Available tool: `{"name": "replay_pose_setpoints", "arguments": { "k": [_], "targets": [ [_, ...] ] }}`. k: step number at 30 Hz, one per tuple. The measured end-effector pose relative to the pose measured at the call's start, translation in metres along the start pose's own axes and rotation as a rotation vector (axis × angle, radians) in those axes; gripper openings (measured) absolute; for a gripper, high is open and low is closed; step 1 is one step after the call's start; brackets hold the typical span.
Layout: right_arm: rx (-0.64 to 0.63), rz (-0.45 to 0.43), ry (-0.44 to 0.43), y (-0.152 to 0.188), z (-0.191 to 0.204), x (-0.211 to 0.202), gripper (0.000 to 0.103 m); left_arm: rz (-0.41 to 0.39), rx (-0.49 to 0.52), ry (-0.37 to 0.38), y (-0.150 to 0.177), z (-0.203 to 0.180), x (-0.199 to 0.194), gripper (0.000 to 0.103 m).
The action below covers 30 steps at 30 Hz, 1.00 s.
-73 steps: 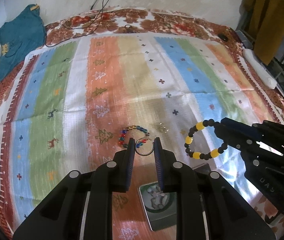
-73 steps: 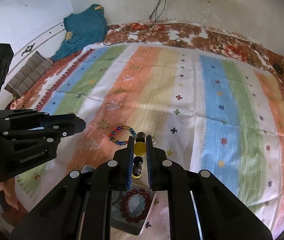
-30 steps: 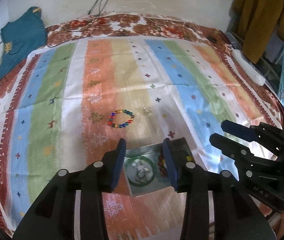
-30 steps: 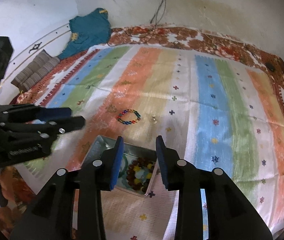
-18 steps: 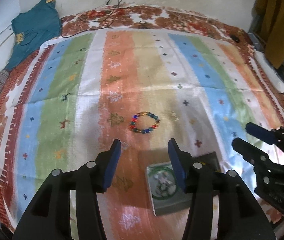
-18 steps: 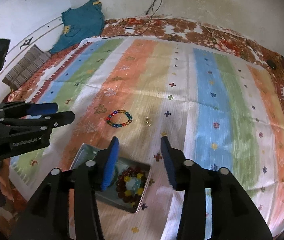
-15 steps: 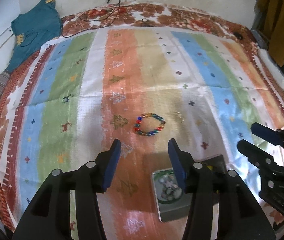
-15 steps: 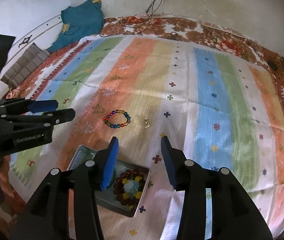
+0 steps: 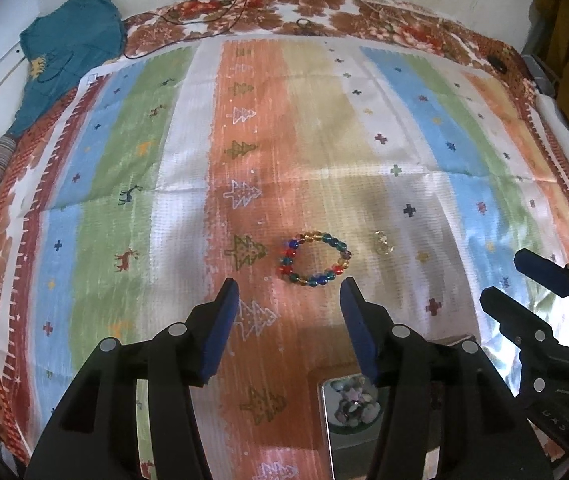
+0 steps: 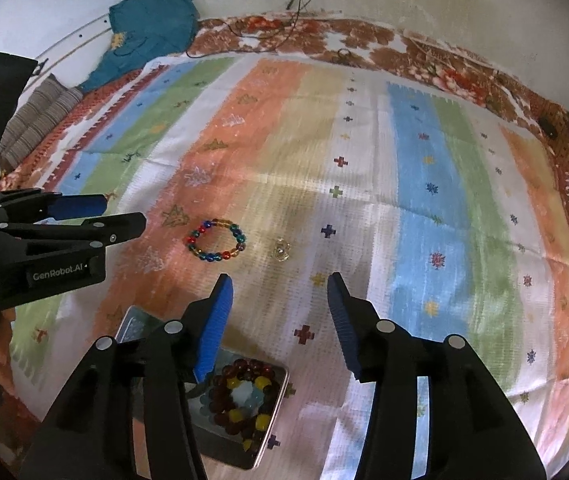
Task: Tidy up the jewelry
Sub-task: 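Move both open grippers toward the multicoloured bracelet and gold charm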
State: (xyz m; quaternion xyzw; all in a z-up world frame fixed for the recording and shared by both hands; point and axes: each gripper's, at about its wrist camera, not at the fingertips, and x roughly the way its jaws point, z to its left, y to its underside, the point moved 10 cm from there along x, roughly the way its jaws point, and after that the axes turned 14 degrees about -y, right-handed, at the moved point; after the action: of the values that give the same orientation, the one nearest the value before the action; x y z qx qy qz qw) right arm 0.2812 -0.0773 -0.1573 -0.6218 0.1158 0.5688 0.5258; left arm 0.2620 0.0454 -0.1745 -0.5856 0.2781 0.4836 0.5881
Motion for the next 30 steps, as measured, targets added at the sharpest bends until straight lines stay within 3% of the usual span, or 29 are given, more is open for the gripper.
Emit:
{"name": "replay_pose_setpoints", "arguments": {
  "k": [6,30],
  "targets": [
    [-0.01,0.017,-0.021,-0.005,-0.001,0.017,0.055,0.035,0.011,0.002,-0.002,-0.001,0.017,0.053],
    [-0.031,0.149,-0.048,-0.006,-0.017,0.087,0.055,0.139,0.069,-0.016,-0.012,-0.015,0.083,0.053]
  ]
}}
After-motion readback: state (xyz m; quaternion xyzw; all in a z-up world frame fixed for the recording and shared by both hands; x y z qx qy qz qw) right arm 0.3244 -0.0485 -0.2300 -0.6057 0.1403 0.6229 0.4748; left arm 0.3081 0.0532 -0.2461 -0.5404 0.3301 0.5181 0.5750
